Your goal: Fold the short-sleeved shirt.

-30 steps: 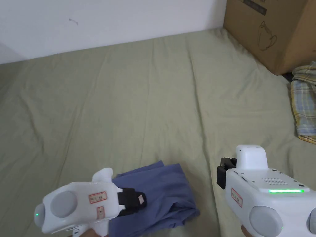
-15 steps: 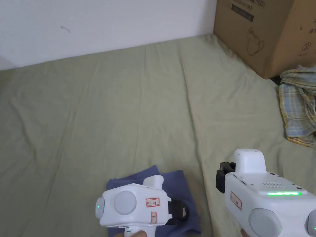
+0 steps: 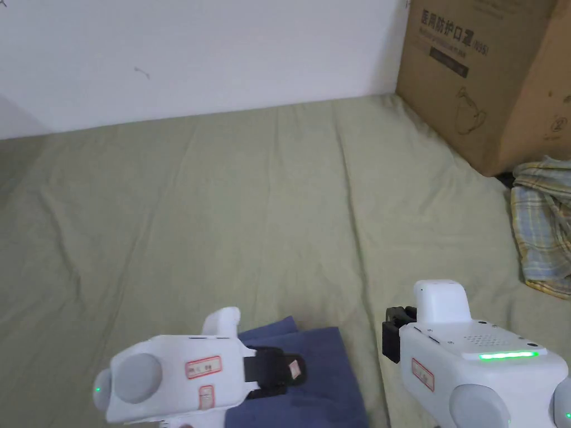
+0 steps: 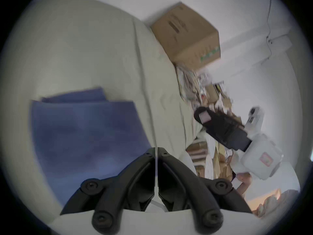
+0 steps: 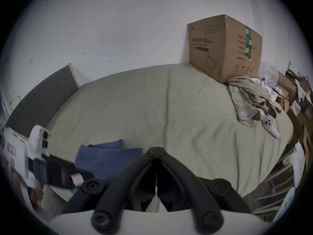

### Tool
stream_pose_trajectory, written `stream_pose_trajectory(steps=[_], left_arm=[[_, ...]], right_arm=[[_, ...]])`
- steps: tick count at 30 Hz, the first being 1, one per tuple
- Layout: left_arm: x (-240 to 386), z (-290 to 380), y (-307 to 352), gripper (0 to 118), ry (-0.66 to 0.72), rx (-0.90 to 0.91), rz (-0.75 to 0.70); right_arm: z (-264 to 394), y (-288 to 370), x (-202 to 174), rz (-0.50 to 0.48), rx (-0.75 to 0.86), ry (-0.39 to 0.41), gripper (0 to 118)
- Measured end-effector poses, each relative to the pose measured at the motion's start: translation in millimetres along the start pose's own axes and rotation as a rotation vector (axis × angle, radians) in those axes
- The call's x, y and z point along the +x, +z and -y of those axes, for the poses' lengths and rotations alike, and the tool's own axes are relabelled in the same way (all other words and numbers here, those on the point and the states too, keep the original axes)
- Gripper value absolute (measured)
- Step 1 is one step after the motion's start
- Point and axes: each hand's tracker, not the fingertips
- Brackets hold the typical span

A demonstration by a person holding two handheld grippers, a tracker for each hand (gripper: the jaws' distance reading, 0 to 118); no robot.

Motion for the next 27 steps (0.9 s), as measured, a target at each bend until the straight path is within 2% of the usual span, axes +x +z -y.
stream_pose_trajectory(steps=[2, 5, 9, 10, 11, 14, 15, 16, 17, 18, 20, 21, 22, 27], left_arm=[[-25.7, -1.8, 34.5, 2, 0.043, 0.073, -0.021], [-62.7, 5.7, 70.6, 2, 0.145, 0.136, -0.037], [-103.3, 27.0, 96.7, 2, 0.277, 0.202, -0.009], [-111.3, 31.9, 99.5, 2, 0.289, 0.209, -0.011], [-117.7, 36.5, 100.9, 2, 0.304, 0.212, -0.016], [-131.0, 46.8, 101.1, 3, 0.317, 0.196, -0.007], [-133.4, 49.2, 99.4, 3, 0.316, 0.192, -0.012], [-135.8, 50.6, 97.7, 8, 0.308, 0.186, -0.017], [-138.6, 51.0, 95.3, 24, 0.300, 0.179, -0.020], [-139.2, 50.9, 91.3, 46, 0.304, 0.162, -0.023], [-143.8, 48.1, 79.7, 96, 0.320, 0.116, -0.003], [-145.1, 45.9, 72.8, 107, 0.323, 0.094, 0.015], [-146.7, 45.5, 66.0, 110, 0.322, 0.095, 0.021], [-154.7, 32.5, 31.4, 110, 0.365, 0.096, 0.116]], right_arm=[[-6.3, -4.4, -14.5, -0.061, -0.023, 0.031, 1], [-10.7, -19.3, -37.9, -0.176, -0.088, 0.033, 1], [4.8, -68.6, -64.8, -0.336, -0.322, 0.026, 1], [11.0, -80.2, -69.5, -0.328, -0.391, 0.015, 1], [18.0, -91.0, -75.7, -0.282, -0.429, 0.016, 1], [35.7, -109.6, -87.8, -0.231, -0.494, 0.106, 1], [38.8, -111.5, -91.0, -0.227, -0.484, 0.110, 1], [37.4, -111.2, -91.9, -0.229, -0.477, 0.100, 1], [33.2, -111.4, -91.9, -0.225, -0.479, 0.094, 1], [29.9, -113.2, -91.1, -0.223, -0.492, 0.085, 1], [28.3, -113.7, -88.1, -0.226, -0.506, 0.059, 1], [29.0, -113.6, -87.1, -0.229, -0.506, 0.053, 1], [30.0, -113.4, -86.6, -0.231, -0.505, 0.048, 1], [30.9, -112.1, -86.2, -0.234, -0.501, 0.042, 1]])
